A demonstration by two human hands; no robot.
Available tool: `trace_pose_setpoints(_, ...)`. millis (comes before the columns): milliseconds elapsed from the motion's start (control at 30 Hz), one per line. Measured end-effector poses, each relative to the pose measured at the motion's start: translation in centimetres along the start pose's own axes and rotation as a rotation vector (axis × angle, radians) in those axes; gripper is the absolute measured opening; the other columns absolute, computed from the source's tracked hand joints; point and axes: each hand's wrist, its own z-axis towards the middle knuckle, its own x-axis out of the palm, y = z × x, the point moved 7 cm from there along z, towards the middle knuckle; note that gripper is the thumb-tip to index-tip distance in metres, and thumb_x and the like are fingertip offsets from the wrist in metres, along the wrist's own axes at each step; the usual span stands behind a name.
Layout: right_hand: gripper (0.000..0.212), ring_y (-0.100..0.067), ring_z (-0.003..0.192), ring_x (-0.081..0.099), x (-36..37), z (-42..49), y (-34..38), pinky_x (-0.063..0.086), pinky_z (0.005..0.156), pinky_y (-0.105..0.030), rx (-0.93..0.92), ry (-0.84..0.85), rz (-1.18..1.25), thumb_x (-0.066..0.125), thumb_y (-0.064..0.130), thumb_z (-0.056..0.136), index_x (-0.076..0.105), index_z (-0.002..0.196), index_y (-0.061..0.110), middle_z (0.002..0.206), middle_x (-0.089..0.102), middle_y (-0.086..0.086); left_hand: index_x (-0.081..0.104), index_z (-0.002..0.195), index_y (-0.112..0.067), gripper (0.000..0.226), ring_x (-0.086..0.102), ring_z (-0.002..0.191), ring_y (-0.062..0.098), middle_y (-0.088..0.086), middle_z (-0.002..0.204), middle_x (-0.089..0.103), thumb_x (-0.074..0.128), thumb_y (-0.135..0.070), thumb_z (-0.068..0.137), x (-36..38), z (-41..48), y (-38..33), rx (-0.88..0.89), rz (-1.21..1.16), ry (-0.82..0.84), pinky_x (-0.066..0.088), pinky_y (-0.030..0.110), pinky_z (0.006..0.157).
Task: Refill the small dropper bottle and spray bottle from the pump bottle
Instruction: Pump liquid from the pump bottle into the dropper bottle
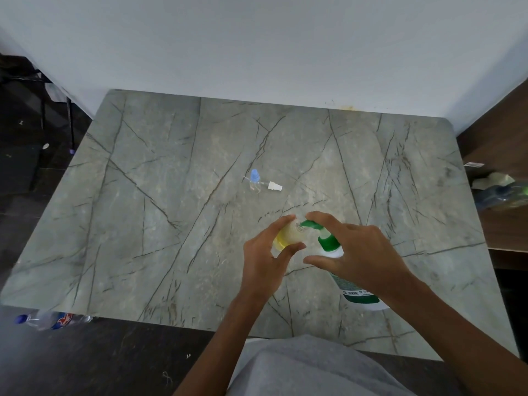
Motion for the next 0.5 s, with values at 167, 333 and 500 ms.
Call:
trace_pose_setpoints(167, 0.065, -0.004, 0.065, 0.058, -0.5, 0.0, -0.2, 0.053, 0.067, -0.022, 0.022, -0.048, 0.076, 0.056, 0.069, 0.071, 0.033, 0.125, 0.042, 0.090, 0.071, 0.007, 0.058, 0.124, -0.032, 0.050, 0.061, 0.105, -0.005, -0.021, 0.118, 0.061, 0.075, -0.036, 0.077, 0.1, 0.0, 0.0, 0.003, 0.002, -0.003, 0.053, 0.017, 0.085)
trace_pose_setpoints(333, 0.060, -0.005, 0.063, 0.062, -0.9, 0.3, 0.1, 0.056, 0.060, -0.022, -0.006, -0.054, 0.083, 0.047, 0.072, 0.072, 0.041, 0.119, 0.036, 0.088, 0.071, 0.005, 0.059, 0.125, -0.031, 0.050, 0.062, 0.105, -0.003, -0.017, 0.119, 0.063, 0.078, -0.029, 0.078, 0.4, -0.1, 0.3, -0.006, 0.006, 0.014, 0.055, 0.019, 0.084)
trace_pose_setpoints(500, 0.070, -0.001, 0.057, 0.051, -1.2, 0.3, 0.2, 0.048, 0.060, -0.017, 0.008, -0.058, 0.034, 0.060, 0.066, 0.069, 0.033, 0.127, 0.036, 0.083, 0.069, 0.008, 0.058, 0.124, -0.032, 0.050, 0.061, 0.102, -0.007, -0.022, 0.115, 0.062, 0.074, -0.039, 0.078, 0.1, 0.1, -0.1, -0.012, -0.009, 0.007, 0.051, 0.011, 0.082)
